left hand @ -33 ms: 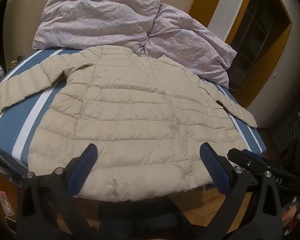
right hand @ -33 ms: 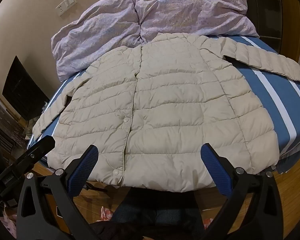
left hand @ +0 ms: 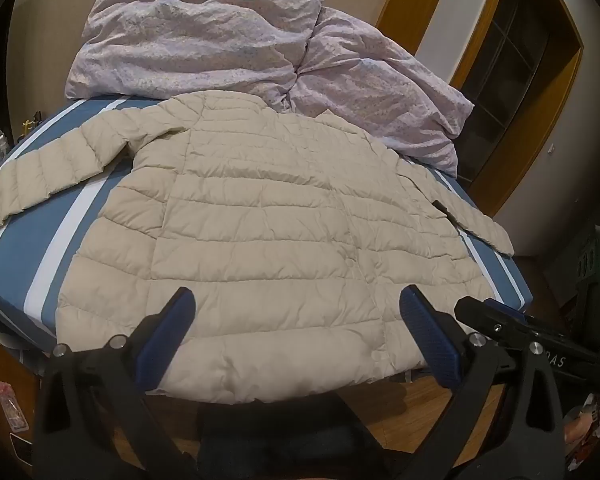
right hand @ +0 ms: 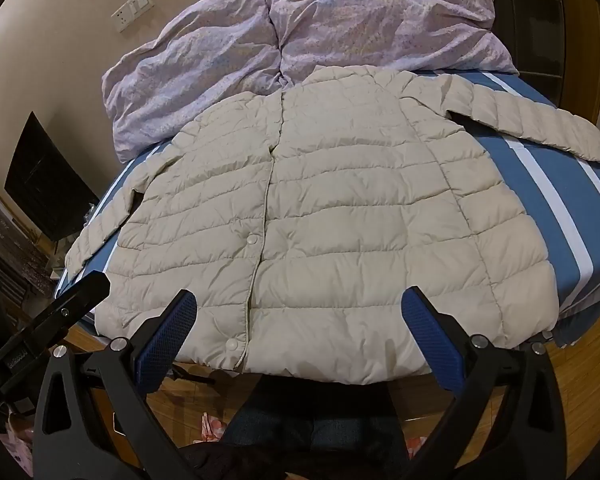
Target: Fold large clothes
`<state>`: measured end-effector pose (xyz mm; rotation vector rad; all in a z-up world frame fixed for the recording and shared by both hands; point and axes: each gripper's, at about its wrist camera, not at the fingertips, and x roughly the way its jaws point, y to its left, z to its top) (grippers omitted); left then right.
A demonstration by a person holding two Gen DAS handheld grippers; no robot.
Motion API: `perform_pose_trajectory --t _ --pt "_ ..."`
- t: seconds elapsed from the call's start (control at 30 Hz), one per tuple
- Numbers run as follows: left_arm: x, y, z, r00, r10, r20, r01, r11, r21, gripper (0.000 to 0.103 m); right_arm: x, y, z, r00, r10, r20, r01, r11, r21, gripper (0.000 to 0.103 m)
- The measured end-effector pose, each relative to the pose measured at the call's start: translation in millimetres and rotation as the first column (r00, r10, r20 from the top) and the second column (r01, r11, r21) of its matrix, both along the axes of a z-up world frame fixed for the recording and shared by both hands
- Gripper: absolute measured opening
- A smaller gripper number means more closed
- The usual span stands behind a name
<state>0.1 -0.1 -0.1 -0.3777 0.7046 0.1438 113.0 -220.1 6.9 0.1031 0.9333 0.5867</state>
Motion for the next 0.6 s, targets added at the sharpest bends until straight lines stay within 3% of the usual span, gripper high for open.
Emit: perform_pose_trajectory --t 0.6 --pt "0.1 -1.2 0.4 1.0 -0.001 0.003 0.001 1.0 -0.001 0.101 -0.1 0.3 0.2 1.0 0.001 0.002 -0.001 1.0 0.0 0.102"
